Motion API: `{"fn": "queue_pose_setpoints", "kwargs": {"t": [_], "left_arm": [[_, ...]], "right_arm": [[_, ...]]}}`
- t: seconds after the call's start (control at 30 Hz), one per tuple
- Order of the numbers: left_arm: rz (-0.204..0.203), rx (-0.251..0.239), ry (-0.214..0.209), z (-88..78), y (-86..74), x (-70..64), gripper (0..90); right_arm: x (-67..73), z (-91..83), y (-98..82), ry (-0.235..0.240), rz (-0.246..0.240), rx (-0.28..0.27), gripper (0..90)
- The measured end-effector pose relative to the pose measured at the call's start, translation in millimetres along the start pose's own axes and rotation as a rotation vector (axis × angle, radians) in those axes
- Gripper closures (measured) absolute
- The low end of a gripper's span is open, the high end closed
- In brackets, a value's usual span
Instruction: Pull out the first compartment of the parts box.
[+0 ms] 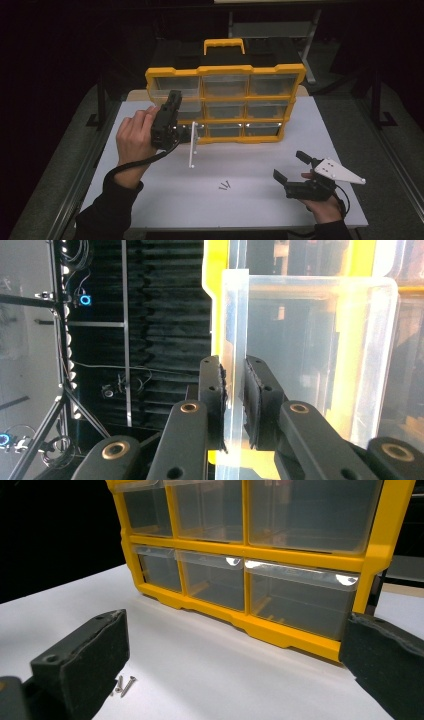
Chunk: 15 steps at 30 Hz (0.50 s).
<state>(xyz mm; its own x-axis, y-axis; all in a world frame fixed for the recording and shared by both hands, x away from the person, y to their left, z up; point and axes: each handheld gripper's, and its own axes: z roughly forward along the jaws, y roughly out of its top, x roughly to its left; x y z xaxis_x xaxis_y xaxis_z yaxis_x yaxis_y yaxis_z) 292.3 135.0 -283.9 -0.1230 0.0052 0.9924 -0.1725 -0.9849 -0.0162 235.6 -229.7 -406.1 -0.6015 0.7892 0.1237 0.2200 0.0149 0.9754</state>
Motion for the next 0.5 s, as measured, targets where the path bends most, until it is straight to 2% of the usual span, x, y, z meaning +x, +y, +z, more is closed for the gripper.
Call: {"fn": "queue_pose_setpoints", "kwargs": {"t": [0.5], "left_arm": [[-0.004, -0.001, -0.004, -9.6, 3.2, 1.6, 79.4]], "right_arm": [[0.0, -0.3, -0.1, -0.002, 0.004, 0.0, 0.0]]}}
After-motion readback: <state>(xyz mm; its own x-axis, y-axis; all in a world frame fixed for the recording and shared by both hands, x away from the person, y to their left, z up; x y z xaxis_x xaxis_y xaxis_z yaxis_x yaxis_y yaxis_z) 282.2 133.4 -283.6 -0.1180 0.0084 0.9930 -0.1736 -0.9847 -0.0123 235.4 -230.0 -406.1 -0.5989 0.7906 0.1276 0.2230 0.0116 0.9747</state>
